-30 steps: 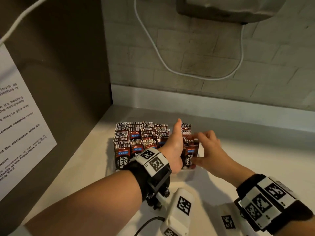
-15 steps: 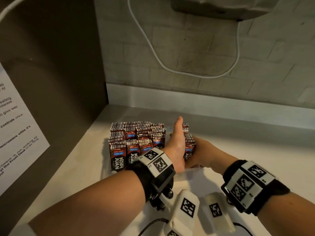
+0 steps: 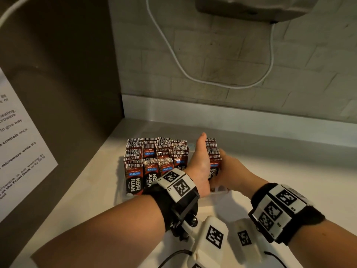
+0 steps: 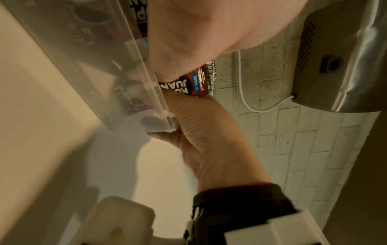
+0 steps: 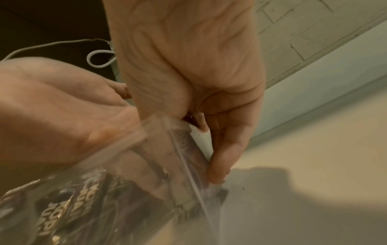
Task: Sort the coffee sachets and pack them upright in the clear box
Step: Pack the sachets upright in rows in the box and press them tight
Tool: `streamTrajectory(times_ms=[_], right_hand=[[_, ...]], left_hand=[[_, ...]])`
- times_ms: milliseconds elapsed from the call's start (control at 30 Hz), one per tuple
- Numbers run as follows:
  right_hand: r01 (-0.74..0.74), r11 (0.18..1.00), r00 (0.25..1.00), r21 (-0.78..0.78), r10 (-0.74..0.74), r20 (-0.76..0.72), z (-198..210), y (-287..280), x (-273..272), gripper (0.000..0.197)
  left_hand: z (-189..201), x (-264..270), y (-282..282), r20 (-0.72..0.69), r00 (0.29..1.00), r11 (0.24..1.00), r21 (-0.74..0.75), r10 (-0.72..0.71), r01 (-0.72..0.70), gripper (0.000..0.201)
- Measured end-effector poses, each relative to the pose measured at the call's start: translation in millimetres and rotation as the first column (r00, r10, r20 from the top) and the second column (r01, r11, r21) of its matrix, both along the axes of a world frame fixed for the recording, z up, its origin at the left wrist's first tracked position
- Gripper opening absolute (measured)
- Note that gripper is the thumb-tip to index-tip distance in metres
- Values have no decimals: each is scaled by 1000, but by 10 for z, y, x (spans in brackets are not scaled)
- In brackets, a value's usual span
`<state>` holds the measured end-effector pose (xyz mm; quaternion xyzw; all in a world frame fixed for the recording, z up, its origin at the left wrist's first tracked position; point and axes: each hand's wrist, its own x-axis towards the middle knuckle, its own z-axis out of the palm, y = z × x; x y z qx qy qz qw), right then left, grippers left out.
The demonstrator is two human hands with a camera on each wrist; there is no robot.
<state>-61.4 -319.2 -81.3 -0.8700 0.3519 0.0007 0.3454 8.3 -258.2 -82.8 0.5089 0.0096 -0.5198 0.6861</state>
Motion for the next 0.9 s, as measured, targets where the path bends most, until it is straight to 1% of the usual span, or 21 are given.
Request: streamTrajectory(times_ms=[67,133,233,433,567,733,900], right_hand=[[1,1000,999,-6,0,33,-26,16,-4,81],[3,999,998,32,-5,69,-52,19,-6,90],[-10,998,996,59,5,85,-74,4,-6,96],[4,994,996,110,-14,89,-73,-30,-25,91],[12,987,996,157,-25,83,-68,-41,-24,85],[15,981,998,196,-28,63,-49,-50,-5,83],[40,976,997,216,-53,56,0,-22,-21,81]], left_hand=[[13,-8,18,-2,1000,1000,4,-19,19,69],[24,-15,34,-6,999,998,20,-53,53,70],[46,-25,26,2,998,997,39,-62,61,68],[85,-34,55,19,996,993,71,-91,90,73],[68,-29,68,36,996,993,87,-80,76,70],[84,-44,49,19,994,990,90,-108,106,77],[131,-36,90,63,993,992,90,-99,93,74]])
